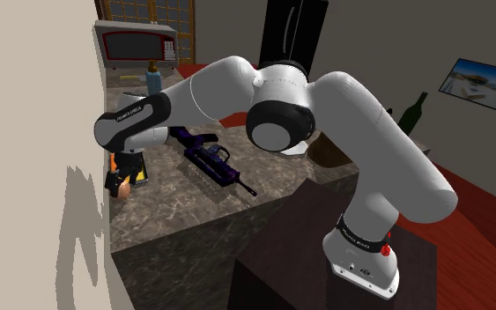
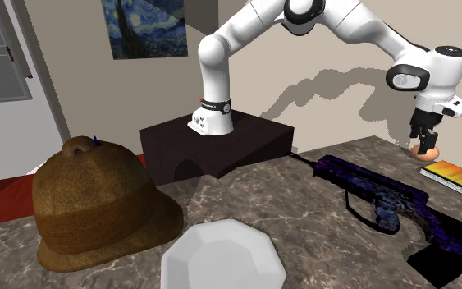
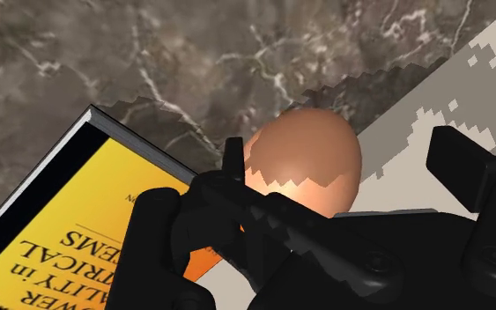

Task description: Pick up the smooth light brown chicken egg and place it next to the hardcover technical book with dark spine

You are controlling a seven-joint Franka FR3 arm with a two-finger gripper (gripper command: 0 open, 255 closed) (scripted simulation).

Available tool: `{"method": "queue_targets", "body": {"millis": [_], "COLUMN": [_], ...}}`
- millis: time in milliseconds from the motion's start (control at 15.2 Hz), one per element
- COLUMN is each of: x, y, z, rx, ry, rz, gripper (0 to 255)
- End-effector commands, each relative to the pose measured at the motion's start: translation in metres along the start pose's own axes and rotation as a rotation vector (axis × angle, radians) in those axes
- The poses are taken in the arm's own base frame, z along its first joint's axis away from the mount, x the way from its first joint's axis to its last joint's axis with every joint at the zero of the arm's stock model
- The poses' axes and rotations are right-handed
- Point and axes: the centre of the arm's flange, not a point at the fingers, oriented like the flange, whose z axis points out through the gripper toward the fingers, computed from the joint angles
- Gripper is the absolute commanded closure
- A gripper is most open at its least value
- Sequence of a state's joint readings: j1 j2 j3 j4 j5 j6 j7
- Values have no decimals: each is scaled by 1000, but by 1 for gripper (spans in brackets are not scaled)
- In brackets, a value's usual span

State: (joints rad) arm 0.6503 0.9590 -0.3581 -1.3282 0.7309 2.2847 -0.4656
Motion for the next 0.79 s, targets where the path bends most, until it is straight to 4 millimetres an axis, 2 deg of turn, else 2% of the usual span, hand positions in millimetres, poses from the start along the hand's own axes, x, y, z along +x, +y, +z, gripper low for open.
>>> {"method": "queue_targets", "body": {"millis": [0,198,726], "x": [0,0,0], "y": [0,0,0], "z": [-13,-50,-50], "rx": [0,0,0], "ry": [0,0,0], "rz": [0,0,0], "gripper": [0,0,0]}}
